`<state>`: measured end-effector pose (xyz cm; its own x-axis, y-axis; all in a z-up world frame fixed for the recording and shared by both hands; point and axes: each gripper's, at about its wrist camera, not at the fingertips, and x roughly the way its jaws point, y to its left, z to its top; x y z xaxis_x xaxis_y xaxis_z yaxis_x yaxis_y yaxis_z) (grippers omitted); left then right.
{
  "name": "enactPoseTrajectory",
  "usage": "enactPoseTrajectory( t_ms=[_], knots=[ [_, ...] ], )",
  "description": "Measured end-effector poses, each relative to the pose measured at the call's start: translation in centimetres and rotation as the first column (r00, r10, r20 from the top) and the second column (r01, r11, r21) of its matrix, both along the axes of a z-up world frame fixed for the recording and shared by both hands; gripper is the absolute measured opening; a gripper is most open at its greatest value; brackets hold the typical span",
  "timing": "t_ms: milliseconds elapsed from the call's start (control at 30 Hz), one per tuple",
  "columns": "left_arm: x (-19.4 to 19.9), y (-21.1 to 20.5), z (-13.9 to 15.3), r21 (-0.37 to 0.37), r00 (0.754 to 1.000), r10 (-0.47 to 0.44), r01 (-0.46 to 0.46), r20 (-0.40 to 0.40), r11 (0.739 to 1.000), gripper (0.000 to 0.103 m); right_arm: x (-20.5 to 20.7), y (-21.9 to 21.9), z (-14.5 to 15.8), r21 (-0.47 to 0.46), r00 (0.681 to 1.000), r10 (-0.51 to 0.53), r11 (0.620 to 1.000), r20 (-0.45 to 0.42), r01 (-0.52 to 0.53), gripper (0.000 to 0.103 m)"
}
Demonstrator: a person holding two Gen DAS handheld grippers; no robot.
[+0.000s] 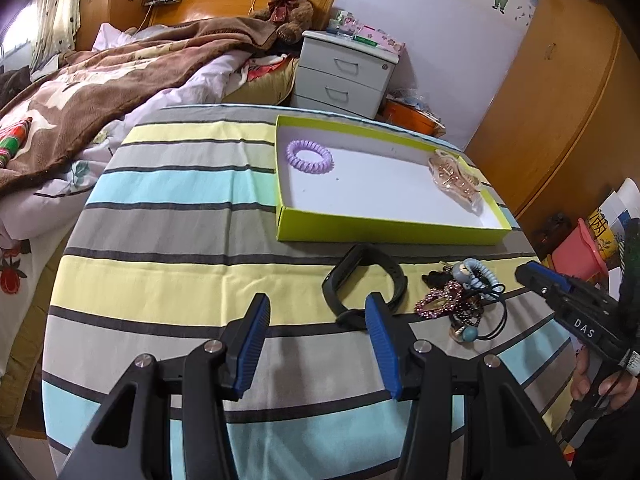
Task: Organize jewelry
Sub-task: 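Move both grippers back out of the tray toward the remaining jewelry, then grasp the light blue spiral hair tie with the right gripper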
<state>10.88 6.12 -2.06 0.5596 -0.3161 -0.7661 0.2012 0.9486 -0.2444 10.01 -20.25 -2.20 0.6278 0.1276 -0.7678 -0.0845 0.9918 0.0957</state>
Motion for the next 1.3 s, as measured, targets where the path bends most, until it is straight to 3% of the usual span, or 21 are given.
enactPoseTrajectory(
  t_ms=[733, 967, 1300],
  knots=[
    [1.6, -0.3, -1.2, 0.010, 0.999, 0.009, -0.009, -0.047, 1.000, 0.051, 2.8, 0.0, -1.8, 0.050, 0.994, 0.057, 0.997, -0.092, -0.052, 0.030],
    [1.9, -0.8, -1.2, 0.026, 0.999, 0.009, -0.007, -0.051, 1.000, 0.051, 2.1, 0.8, -2.0, 0.015, 0.991, 0.099, 0.995, -0.094, -0.098, 0.012],
    [2.2, -1.4, -1.1, 0.050, 0.998, 0.007, -0.005, -0.056, 0.999, 0.051, 1.6, -0.3, -1.0, 0.043, 0.997, 0.062, 0.997, -0.044, -0.060, 0.010]
  ],
)
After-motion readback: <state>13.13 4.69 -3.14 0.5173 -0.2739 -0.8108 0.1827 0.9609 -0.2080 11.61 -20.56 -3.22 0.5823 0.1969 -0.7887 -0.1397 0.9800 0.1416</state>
